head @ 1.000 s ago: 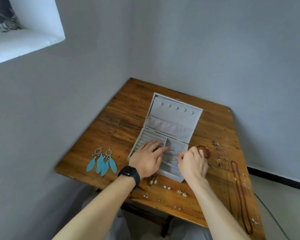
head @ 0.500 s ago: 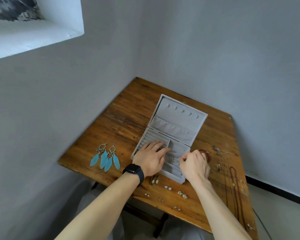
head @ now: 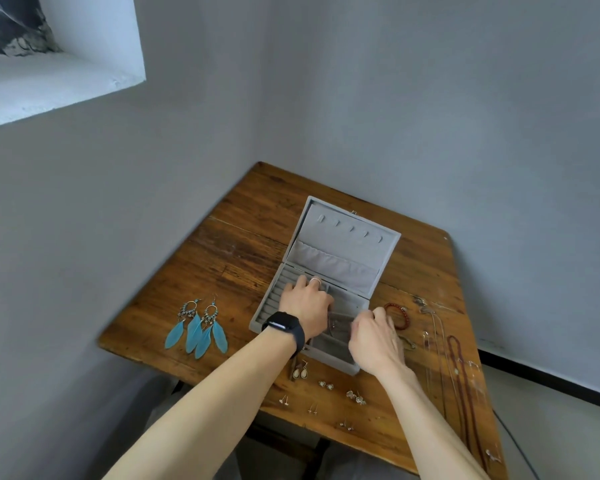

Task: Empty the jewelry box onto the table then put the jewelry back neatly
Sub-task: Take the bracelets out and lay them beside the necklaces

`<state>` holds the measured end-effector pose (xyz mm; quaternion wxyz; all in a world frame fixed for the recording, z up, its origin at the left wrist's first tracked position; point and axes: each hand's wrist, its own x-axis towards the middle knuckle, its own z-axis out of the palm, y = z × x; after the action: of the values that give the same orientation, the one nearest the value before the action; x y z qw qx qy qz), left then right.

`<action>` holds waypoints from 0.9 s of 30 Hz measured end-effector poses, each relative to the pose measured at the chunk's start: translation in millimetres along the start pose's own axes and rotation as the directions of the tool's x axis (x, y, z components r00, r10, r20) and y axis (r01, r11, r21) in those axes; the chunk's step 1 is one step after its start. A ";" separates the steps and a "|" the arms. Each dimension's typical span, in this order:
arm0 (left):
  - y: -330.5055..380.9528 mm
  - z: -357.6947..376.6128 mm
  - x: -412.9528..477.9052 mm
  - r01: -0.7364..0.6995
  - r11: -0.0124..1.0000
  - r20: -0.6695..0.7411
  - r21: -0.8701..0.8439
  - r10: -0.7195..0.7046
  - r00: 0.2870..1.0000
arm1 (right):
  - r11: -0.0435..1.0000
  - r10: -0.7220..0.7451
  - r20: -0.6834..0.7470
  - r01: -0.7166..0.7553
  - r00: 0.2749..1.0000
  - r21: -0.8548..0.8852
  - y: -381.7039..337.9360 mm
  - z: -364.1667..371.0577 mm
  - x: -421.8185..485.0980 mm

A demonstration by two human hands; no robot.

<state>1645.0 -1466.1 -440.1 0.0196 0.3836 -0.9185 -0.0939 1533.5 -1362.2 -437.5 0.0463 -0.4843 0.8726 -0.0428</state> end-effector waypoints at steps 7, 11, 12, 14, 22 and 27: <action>0.5 -5.4 2.0 0.050 0.994 0.050 -0.100 -0.046 0.998 | 0.913 -0.039 -0.098 0.075 0.994 0.401 24.3 -24.7 -16.1; 8.3 -11.1 1.8 0.076 0.995 0.062 -0.067 -0.072 0.995 | 0.893 -0.004 -0.119 0.057 0.993 0.447 24.4 -34.8 -18.1; 9.7 -11.4 1.5 0.080 0.995 0.063 -0.055 -0.076 0.995 | 0.886 0.006 -0.124 0.052 0.992 0.461 24.3 -35.9 -18.7; 10.4 -12.2 0.6 0.084 0.996 0.062 -0.029 -0.082 0.995 | 0.865 0.036 -0.138 0.039 0.990 0.500 23.6 -38.8 -20.8; 9.3 -11.0 5.1 -0.079 0.992 0.061 0.096 0.074 0.995 | 0.814 0.015 -0.118 0.056 0.993 0.577 24.0 -52.3 -33.9; -0.3 -3.6 4.6 -0.079 0.997 0.039 -0.021 0.080 0.996 | 0.769 0.045 -0.114 0.039 0.992 0.638 31.1 -49.4 -39.5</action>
<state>1642.4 -1470.2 -436.8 0.0087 0.3446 -0.9323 -0.1098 1522.1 -1310.8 -390.6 0.1546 -0.4348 0.8079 -0.3665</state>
